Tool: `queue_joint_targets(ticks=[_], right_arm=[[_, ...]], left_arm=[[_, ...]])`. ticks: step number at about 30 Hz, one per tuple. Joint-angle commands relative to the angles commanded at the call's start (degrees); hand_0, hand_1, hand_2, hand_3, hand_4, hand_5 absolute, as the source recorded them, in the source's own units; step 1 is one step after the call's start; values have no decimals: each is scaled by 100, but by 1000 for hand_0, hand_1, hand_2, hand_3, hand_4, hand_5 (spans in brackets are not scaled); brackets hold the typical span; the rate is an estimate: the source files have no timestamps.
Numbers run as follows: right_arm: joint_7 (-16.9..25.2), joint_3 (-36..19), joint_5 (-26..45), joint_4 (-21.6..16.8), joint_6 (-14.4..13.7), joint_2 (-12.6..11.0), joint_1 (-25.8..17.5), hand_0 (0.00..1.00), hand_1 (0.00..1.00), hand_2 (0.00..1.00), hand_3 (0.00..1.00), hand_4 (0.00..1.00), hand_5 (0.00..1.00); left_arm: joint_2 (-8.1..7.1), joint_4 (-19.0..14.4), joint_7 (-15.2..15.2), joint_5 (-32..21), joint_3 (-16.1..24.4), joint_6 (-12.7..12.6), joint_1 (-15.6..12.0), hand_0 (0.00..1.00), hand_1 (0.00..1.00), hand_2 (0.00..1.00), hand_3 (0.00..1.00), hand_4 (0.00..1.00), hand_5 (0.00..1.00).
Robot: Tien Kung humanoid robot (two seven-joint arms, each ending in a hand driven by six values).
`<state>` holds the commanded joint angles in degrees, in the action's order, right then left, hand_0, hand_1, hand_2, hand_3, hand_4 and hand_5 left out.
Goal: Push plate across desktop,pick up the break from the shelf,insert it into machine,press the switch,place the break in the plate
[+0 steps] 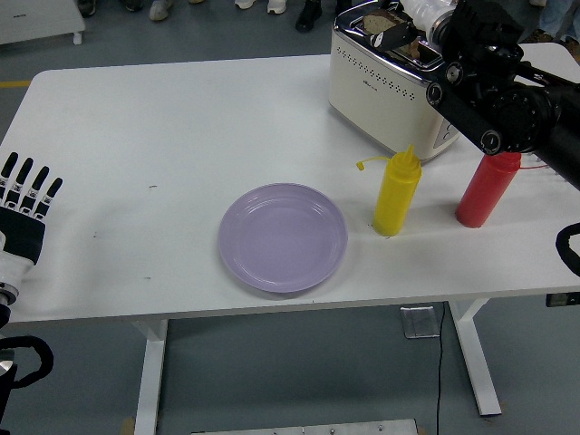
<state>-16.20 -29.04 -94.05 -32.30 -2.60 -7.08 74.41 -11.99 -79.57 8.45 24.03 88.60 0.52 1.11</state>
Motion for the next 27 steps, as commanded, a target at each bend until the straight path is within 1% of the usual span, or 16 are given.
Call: queue_joint_targets(ticks=[3,4,9,10,15,16,21,22,27], right_arm=[[-14,57,-20,55,-42,32,14,350,442,497,641,692,336],[-20,70,-24,82,-58,45,17,309,406,471,621,643,269],[-23,131,-25,220,-127,100,28,309,406,471,621,643,269],[-16,140,-21,232,-141,103,27,274,377,461,598,604,224],[30,182,-22,259,-219,113,24,274,377,461,598,604,224],[41,195,-34,258,-232,112,25,217,353,441,533,565,181],[80,253,-80,274,-296,112,17,217,353,441,533,565,181],[92,267,-95,275,-306,108,12,192,338,426,508,512,118],[139,312,-202,276,-399,82,-18,192,338,426,508,512,118]], left_arm=[[0,0,1,2,1,1,6,810,860,916,861,637,998],[-1,1,1,2,1,1,7,809,860,916,861,637,998],[1,3,2,3,3,1,12,809,860,916,861,637,998],[1,3,2,3,3,1,12,809,860,916,861,637,998],[1,3,4,3,12,1,12,809,860,916,861,637,998],[1,4,4,3,13,1,15,809,860,916,861,638,998],[2,4,4,3,15,2,26,809,860,916,861,638,998],[2,3,4,4,15,3,26,809,861,916,861,638,998],[1,2,5,4,23,4,22,809,861,916,861,638,998]])
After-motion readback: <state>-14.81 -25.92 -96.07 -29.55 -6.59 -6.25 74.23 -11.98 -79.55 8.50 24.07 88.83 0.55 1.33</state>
